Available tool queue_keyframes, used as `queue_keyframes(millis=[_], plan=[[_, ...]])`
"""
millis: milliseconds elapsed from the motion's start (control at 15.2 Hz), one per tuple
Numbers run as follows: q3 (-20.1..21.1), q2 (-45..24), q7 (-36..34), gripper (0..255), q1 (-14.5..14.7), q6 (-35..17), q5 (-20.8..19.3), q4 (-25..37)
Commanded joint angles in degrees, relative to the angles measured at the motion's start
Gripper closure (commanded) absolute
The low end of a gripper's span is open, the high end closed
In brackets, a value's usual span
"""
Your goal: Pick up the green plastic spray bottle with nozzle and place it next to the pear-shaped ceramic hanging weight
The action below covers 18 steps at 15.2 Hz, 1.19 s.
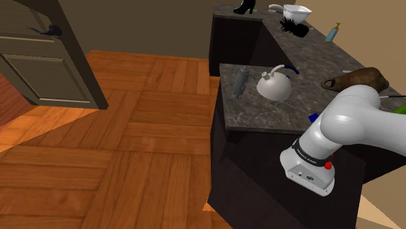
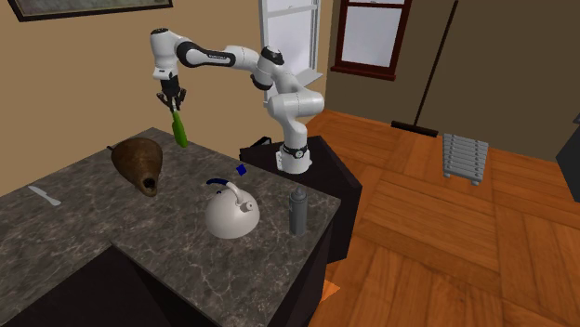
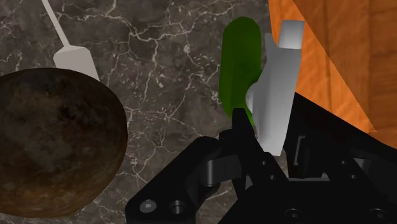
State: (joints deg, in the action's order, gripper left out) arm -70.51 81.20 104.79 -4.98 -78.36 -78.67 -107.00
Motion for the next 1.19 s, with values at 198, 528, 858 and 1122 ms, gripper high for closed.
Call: queue_keyframes(millis=[198,528,858,1122], plan=[[0.0,0.0,0.0,0,0.0,0.0,0.0,0.0],[2.1,-1.7,0.3,0,0.6,1.9,1.8,1.9],[3.9,-3.3,0.7,0,1.3,3.6,3.4,3.9],[3.9,-3.3,0.7,0,1.3,3.6,3.4,3.9]])
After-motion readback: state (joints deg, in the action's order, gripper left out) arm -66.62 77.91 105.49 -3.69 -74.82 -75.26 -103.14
